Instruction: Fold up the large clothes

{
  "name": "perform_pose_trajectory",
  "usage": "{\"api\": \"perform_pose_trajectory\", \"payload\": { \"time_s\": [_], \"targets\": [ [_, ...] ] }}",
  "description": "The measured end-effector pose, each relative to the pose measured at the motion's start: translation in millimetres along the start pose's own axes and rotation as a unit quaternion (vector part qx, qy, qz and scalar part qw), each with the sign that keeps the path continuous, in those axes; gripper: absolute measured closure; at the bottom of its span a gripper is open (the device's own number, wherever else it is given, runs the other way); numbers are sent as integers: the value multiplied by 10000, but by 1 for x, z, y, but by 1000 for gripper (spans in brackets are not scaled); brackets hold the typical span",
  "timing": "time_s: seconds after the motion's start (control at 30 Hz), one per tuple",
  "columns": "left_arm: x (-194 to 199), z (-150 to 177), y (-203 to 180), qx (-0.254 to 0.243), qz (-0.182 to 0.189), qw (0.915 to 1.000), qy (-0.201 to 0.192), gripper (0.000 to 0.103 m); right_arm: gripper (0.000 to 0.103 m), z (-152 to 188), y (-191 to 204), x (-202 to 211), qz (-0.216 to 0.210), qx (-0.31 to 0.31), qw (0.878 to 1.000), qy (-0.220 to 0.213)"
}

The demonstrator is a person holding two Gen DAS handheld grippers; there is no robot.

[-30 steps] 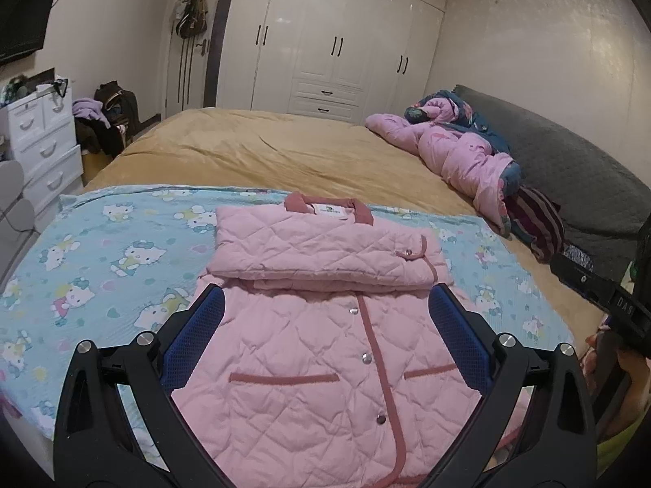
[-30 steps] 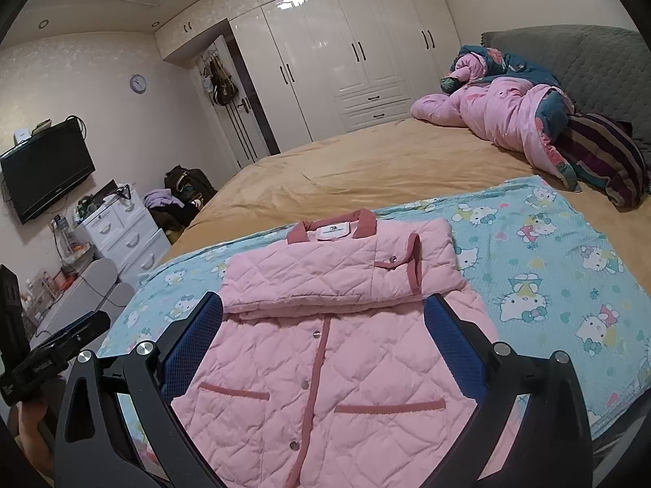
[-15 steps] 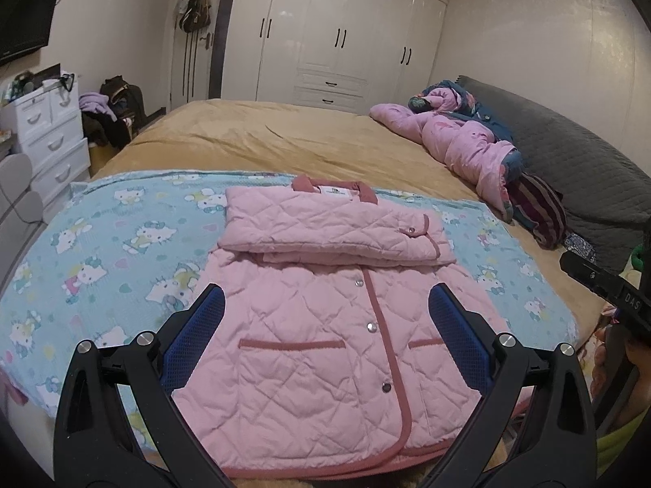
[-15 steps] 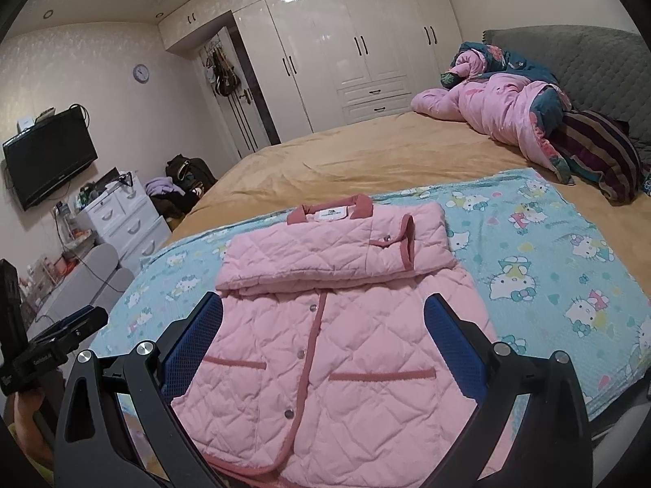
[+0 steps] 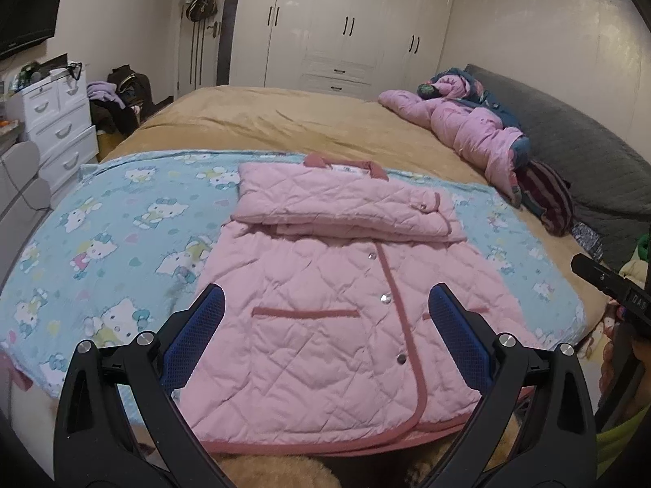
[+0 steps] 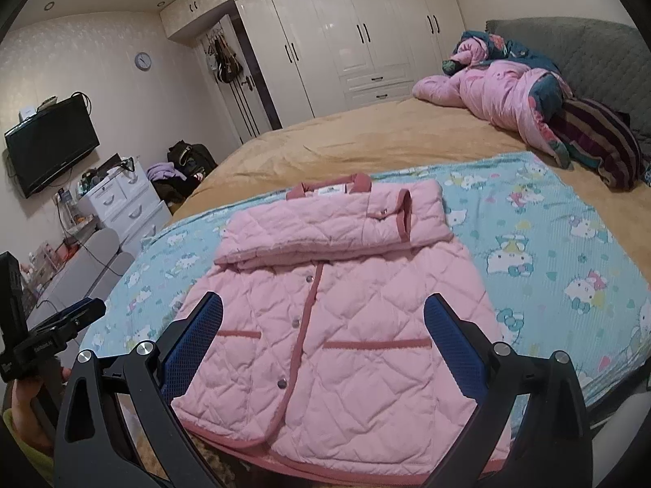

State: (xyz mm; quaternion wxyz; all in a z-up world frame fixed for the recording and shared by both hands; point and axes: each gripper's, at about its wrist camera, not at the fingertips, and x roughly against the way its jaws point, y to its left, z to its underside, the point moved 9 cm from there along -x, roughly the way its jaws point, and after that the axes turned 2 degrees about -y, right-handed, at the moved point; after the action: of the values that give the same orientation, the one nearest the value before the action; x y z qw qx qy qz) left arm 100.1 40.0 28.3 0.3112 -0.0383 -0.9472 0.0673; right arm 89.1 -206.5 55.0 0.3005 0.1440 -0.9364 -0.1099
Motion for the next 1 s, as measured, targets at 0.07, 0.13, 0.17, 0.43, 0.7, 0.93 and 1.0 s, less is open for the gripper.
{"api": "perform_pose_trajectory", "payload": {
  "time_s": [0.07, 0.13, 0.17, 0.43, 0.7, 0.93, 1.0],
  "targets": [
    [-1, 7, 2, -12, -39, 10000, 51, 9, 4, 6, -4, 0, 25, -15, 10000, 41],
    [-3, 12, 5, 1, -73, 9999, 115, 9, 4, 11, -9, 1, 50, -52, 10000, 54],
    [-4, 14, 6, 1, -74, 9999, 139, 9, 4, 13, -12, 1, 60, -86, 9999, 55],
    [-16, 32, 19, 45, -228, 9992, 328, 9, 4, 31, -41, -5, 229, -224, 9992, 230],
    [-31, 58, 47, 137, -477, 9968, 628, 9, 4, 52, -68, -15, 398, -287, 9977, 469],
    [-43, 80, 85, 371, -793, 9923, 874, 9, 4, 80, -95, -30, 604, -333, 9942, 823],
    [-47, 86, 97, 421, -873, 9907, 954, 9, 4, 87, -102, -32, 667, -346, 9931, 901]
  ]
}}
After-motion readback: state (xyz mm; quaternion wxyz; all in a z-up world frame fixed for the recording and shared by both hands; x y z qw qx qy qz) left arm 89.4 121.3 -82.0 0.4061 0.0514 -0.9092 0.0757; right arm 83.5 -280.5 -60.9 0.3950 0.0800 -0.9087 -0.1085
